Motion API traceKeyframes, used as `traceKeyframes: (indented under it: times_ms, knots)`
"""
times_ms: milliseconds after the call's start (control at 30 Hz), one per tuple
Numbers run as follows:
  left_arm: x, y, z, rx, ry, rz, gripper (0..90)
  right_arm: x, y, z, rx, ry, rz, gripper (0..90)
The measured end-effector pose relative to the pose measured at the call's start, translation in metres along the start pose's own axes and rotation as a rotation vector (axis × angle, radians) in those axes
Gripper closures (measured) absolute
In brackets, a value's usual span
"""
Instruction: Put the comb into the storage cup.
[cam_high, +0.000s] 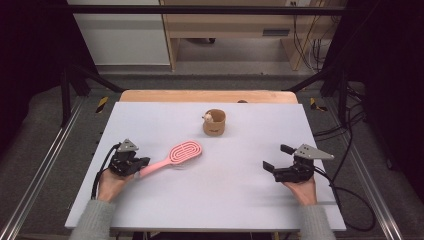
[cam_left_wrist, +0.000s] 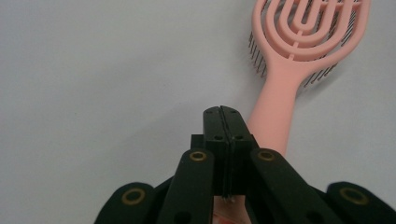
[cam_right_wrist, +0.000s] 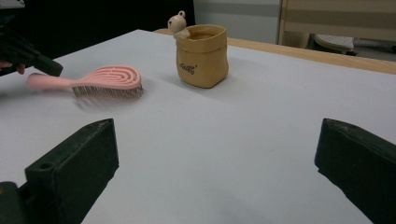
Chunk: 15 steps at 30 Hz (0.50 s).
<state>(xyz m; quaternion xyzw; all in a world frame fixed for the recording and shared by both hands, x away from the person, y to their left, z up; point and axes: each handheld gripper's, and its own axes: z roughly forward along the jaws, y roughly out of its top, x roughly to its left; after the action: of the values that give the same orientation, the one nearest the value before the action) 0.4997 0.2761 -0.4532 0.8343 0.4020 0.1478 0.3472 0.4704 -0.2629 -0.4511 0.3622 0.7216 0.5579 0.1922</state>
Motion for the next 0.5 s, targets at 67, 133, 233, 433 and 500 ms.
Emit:
traceKeyframes:
  times_ms: [67, 133, 233, 433, 500]
  knots:
    - [-0.0001, -0.0001, 0.0001, 0.001, -0.004, -0.003, 89.4, -0.0002, 0.0001, -0.0004, 0.001, -0.001, -0.002, 0.3]
    - [-0.0005, -0.0002, 0.0002, 0.004, -0.007, -0.002, 89.4, -0.0002, 0.0001, -0.0005, 0.002, -0.001, -0.002, 0.3]
    - [-0.0016, -0.0003, 0.0002, 0.012, -0.009, 0.006, 89.5, -0.0002, 0.0000, -0.0002, 0.000, -0.001, -0.003, 0.3]
    - [-0.0045, -0.0009, -0.0004, 0.019, -0.016, 0.019, 89.4, -0.0004, 0.0003, -0.0007, 0.002, -0.002, -0.003, 0.3]
    - [-0.0053, -0.0012, -0.0008, 0.019, -0.016, 0.021, 89.5, -0.0003, 0.0002, -0.0007, 0.001, -0.001, -0.003, 0.3]
